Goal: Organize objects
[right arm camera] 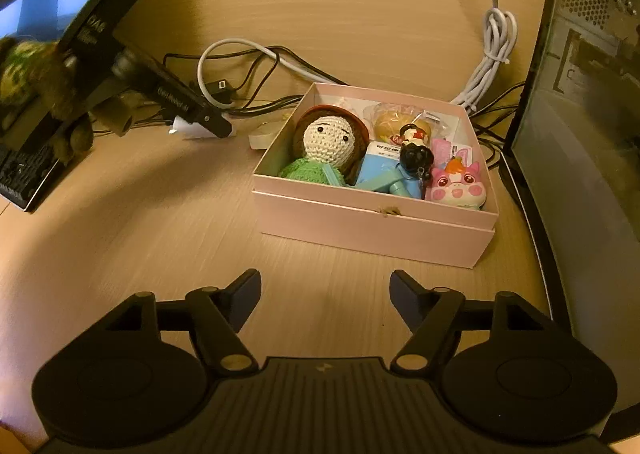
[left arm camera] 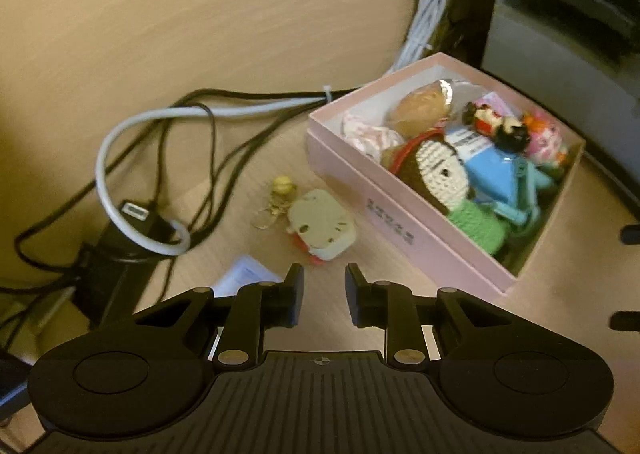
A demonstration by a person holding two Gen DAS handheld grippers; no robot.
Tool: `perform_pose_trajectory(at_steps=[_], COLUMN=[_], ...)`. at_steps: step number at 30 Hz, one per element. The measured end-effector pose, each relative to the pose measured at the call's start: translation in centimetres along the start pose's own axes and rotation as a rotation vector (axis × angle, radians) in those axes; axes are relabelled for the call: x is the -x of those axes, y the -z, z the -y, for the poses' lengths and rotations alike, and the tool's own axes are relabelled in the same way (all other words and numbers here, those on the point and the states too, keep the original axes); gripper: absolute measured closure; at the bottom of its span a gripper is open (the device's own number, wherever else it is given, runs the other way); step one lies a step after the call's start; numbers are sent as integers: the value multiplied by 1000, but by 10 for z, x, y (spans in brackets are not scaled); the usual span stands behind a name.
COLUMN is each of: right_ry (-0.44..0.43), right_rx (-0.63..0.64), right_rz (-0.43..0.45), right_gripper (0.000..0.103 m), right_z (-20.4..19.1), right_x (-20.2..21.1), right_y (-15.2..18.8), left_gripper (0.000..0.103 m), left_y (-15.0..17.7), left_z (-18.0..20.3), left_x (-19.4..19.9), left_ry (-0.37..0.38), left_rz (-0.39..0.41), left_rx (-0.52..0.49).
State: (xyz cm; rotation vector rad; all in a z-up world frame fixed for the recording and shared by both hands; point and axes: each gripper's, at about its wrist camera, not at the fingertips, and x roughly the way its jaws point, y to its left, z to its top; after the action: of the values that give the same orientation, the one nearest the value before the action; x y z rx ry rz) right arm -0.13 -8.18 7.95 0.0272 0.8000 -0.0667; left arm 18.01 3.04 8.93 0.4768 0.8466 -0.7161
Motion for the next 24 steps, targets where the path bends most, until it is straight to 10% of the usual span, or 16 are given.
perform_pose_trajectory(at_steps=[8,19,24], right_ry=[-5,-25,-43], right_rx=[-3,-15,52], right_rz=[1,2,37], right_gripper=[27,27,27], right_z=[-6,-9,-33], right_x=[3,-2,-16], right_y=[4,-6,-50], left_gripper=[78,77,78], left_y=[23,83,143], left_z=[-35,5,15], left_x=[-35,9,50], left_ry=[-45,-49,-97], left_rz=[-65,-34,12], left_rx=[183,347,594])
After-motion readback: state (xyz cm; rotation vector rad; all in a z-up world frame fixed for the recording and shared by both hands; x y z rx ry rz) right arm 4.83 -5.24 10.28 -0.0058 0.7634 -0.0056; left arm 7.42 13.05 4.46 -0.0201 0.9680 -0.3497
